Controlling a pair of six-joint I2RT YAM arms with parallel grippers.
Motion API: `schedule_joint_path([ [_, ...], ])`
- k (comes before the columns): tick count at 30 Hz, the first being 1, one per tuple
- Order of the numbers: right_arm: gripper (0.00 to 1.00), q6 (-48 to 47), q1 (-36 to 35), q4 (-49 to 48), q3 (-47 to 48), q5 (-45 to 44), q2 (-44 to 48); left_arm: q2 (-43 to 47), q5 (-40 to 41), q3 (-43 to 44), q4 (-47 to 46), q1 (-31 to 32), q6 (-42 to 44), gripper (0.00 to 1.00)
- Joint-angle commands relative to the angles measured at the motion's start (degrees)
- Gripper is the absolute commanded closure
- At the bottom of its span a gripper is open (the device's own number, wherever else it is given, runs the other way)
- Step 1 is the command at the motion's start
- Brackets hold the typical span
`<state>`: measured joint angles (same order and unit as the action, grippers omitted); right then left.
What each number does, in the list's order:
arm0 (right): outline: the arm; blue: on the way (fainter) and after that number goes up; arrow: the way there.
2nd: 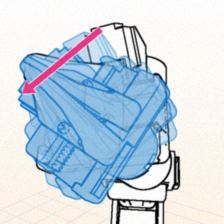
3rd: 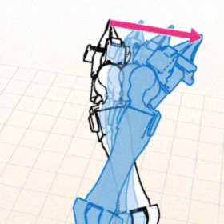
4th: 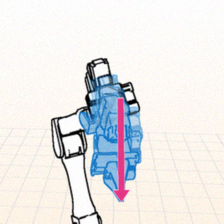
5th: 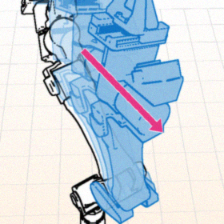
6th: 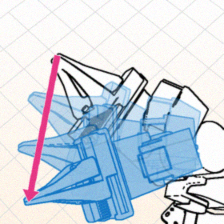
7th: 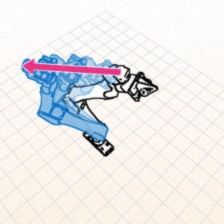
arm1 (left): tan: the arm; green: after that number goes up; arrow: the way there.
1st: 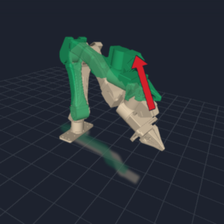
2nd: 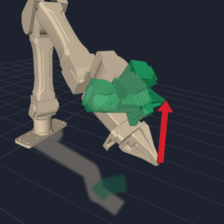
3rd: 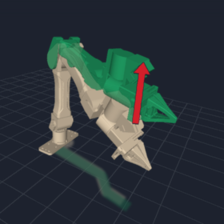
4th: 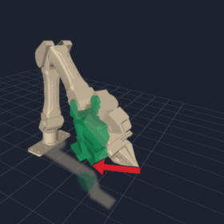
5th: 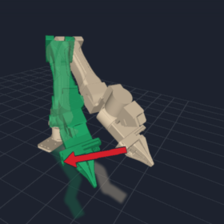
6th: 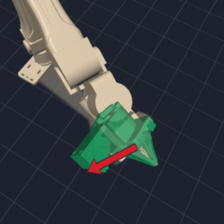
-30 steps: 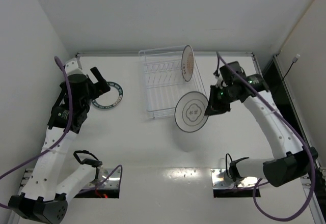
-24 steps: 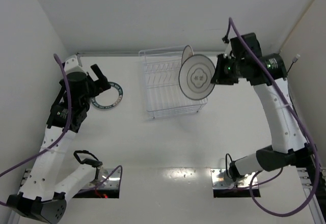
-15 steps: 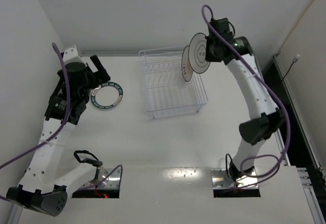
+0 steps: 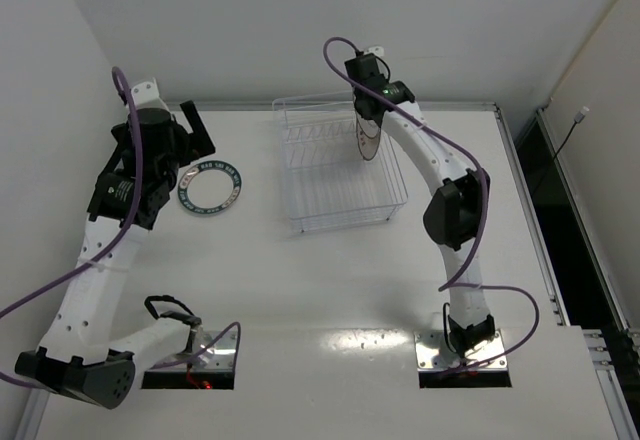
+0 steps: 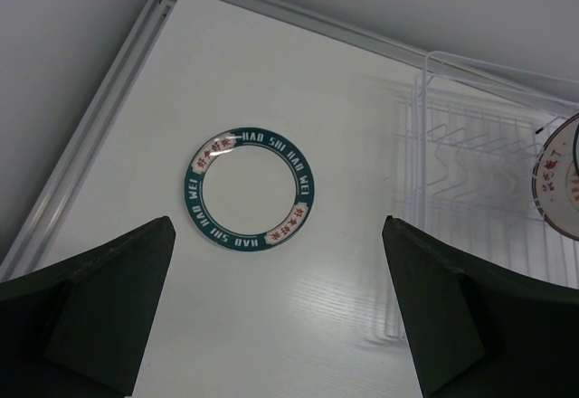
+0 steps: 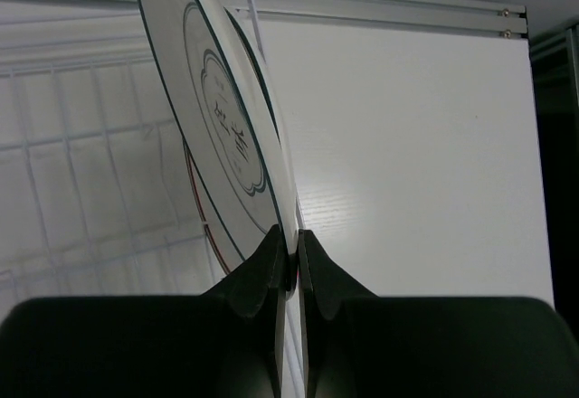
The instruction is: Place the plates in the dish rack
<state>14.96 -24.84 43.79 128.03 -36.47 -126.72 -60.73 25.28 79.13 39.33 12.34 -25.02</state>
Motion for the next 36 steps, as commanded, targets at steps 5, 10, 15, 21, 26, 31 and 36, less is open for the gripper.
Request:
schedule_joint_path([
  [5, 1.00, -0.47, 0.23, -5.65, 1.52, -4.94, -2.48, -0.97, 1.00, -0.55, -0.40, 0.49, 1.72, 0.01],
  [10, 1.00, 7.25, 0.23, -0.65, 1.00, 6.92, -5.64, -0.44, 3.19, -7.13, -2.24, 0.49, 2.87, 0.01],
  [15, 1.00, 12.37, 0.23, 1.21, -3.30, 18.08, -6.79, 1.67, 5.31, -15.22, -2.86, -0.12, -0.90, 0.01],
  [21, 0.95, 12.90, 0.76, 2.26, -4.36, 24.77, -8.01, 0.52, 2.50, -18.75, -2.94, -1.26, -6.44, 0.01],
  [26, 1.00, 11.33, -0.38, 8.93, 0.90, 16.12, -11.00, -2.19, 1.36, -19.46, -3.47, -1.26, -8.91, 0.01],
  [31, 1.00, 9.56, 0.14, 9.47, 0.91, 10.55, -11.01, -2.73, 1.35, -17.53, -3.47, -1.26, -8.91, 0.01],
  [36, 1.00, 7.89, -0.38, 8.94, 1.43, 6.94, -10.48, -2.73, 0.83, -16.47, -2.33, -1.26, -7.16, 0.01],
])
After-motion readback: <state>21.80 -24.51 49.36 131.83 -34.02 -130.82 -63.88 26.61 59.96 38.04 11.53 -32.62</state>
